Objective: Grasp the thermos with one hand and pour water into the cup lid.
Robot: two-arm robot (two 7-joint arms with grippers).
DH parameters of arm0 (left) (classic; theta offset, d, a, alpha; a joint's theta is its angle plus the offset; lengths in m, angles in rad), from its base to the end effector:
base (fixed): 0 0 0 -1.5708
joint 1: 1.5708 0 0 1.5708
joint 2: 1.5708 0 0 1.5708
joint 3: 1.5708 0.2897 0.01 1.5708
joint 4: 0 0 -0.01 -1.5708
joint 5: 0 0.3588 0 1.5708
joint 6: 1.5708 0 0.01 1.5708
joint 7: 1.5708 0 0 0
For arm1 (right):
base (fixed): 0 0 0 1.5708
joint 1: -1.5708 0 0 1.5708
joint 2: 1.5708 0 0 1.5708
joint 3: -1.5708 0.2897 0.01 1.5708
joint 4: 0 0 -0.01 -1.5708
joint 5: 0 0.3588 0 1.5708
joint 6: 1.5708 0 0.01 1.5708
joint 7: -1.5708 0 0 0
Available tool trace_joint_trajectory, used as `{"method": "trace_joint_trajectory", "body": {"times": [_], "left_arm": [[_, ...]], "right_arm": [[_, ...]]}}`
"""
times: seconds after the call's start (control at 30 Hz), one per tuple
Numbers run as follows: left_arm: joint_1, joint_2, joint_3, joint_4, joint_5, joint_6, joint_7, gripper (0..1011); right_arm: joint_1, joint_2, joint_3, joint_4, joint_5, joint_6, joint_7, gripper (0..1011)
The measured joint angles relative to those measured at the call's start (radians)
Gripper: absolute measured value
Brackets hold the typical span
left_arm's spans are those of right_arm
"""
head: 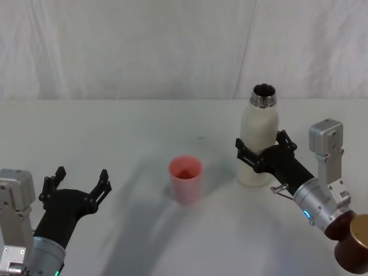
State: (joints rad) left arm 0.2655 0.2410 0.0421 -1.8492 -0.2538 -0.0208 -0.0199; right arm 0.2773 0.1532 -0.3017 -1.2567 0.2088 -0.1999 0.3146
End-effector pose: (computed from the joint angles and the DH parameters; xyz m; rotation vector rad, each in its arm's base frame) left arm 0.3027 0.0322 -0.2852 -0.0380 0.0140 1.4460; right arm 0.4447 0.0420 -0.3128 0.0686 -0.0977 -1.0177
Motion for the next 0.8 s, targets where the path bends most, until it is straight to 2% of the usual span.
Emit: {"method": "trace_joint_trajectory", "body": {"times": [0.8], "left_arm": [[0.0, 0.0, 0.0, 0.0, 0.0, 0.0, 0.0, 1001]], "right_arm": [[0.032, -0.004, 0.036, 0.064, -0.008, -0.013, -0.013, 950]]}}
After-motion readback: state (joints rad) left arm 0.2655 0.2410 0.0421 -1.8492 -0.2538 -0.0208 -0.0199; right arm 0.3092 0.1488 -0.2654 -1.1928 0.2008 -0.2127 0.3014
